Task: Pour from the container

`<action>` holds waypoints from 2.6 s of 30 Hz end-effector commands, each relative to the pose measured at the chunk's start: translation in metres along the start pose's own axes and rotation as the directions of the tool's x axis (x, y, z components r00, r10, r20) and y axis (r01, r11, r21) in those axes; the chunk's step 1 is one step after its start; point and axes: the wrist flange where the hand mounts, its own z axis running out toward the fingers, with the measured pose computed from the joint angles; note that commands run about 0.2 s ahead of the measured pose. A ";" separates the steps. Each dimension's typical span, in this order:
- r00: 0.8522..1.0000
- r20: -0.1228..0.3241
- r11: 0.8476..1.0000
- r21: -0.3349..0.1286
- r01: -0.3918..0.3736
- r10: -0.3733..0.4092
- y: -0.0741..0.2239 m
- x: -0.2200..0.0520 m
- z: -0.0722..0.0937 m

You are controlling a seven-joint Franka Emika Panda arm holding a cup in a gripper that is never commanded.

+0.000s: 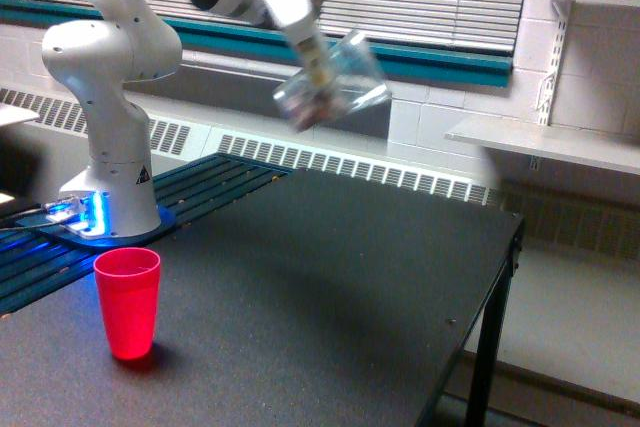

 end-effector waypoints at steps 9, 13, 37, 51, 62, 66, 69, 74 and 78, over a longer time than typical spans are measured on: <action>0.990 0.140 0.993 -0.113 0.019 -0.003 0.097 -0.098 0.042; 0.989 0.146 0.991 -0.133 0.009 0.011 0.115 -0.105 0.046; 0.987 0.154 0.975 -0.221 0.000 0.035 0.199 -0.114 0.034; 0.984 0.176 0.966 -0.255 0.029 0.017 0.223 -0.130 0.025; 0.978 0.208 0.959 -0.277 0.056 0.003 0.242 -0.149 0.023; 0.975 0.223 0.956 -0.285 0.062 0.003 0.248 -0.156 0.022; 0.971 0.240 0.955 -0.288 0.076 -0.005 0.251 -0.164 0.023; 0.964 0.264 0.952 -0.293 0.083 -0.003 0.254 -0.176 0.026; 0.961 0.274 0.950 -0.307 0.065 0.023 0.257 -0.186 0.028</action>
